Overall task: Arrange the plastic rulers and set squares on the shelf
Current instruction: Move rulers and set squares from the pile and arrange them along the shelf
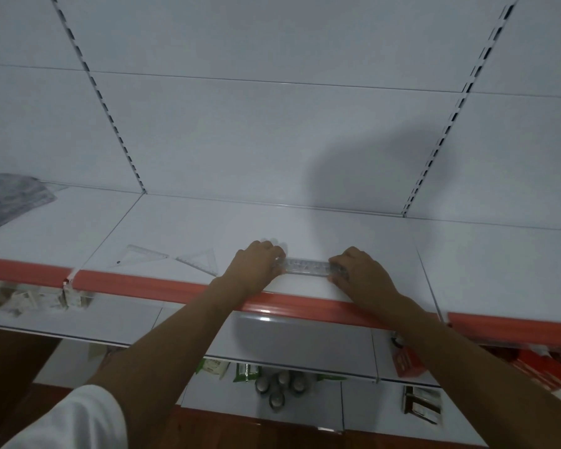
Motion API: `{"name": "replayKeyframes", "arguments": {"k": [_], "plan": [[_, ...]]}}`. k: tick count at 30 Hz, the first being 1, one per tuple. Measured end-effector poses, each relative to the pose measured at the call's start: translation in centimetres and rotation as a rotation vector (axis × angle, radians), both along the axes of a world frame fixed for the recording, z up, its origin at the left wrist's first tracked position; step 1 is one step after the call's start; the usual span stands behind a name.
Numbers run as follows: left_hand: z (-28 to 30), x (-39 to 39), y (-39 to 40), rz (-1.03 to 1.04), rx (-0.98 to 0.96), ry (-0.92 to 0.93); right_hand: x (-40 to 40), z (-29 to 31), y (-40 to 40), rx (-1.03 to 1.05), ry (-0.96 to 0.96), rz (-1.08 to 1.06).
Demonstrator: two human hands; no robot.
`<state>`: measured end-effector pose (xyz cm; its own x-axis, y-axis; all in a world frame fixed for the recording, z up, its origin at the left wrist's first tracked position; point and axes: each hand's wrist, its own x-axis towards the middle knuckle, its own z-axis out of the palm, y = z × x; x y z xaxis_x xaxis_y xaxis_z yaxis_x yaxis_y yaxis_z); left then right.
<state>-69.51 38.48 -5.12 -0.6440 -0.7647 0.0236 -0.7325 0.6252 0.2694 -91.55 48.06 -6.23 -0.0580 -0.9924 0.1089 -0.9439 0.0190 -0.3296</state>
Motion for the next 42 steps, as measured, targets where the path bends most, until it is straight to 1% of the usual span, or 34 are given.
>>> {"name": "replayKeyframes", "arguments": {"k": [3,7,11,14,18,22,24,26,28,30,33,38,42], "plan": [[0.3,-0.1,0.0,-0.004,0.005,-0.023,0.0,0.2,0.0,0.009,0.002,0.003],[0.7,0.1,-0.2,0.01,0.063,-0.047,-0.2,0.3,0.0,0.031,-0.018,0.027],[0.8,0.0,-0.8,0.066,0.032,-0.108,-0.6,0.8,-0.7,0.107,-0.053,0.045],[1.3,-0.4,-0.7,0.082,0.04,-0.152,-0.2,1.2,-1.3,0.156,-0.039,0.048],[1.8,-0.9,-0.6,0.099,0.068,-0.154,-0.2,1.5,-1.3,0.184,-0.011,0.044],[2.0,-0.6,-0.6,0.094,0.086,-0.18,-0.4,2.1,-0.8,0.225,-0.031,0.049],[2.3,-0.3,-0.3,0.096,0.088,-0.193,-0.6,2.7,-0.7,0.172,-0.015,-0.002],[3.0,0.1,0.1,0.119,0.08,-0.134,-0.5,3.6,-1.1,0.078,0.011,-0.035],[4.2,0.8,0.6,0.152,0.049,-0.071,0.5,4.7,-2.2,-0.013,-0.006,-0.01],[5.7,2.3,1.1,0.206,0.007,-0.017,2.6,5.7,-4.0,-0.077,-0.035,0.06],[7.3,6.8,2.0,0.373,-0.031,0.045,8.2,7.1,-7.0,-0.108,-0.102,0.204],[9.3,18.6,4.6,0.695,-0.08,0.064,21.1,9.1,-9.8,-0.123,-0.096,0.484],[9.9,28.5,8.0,0.87,-0.116,0.063,32.0,11.3,-10.1,-0.148,-0.072,0.693]]}}
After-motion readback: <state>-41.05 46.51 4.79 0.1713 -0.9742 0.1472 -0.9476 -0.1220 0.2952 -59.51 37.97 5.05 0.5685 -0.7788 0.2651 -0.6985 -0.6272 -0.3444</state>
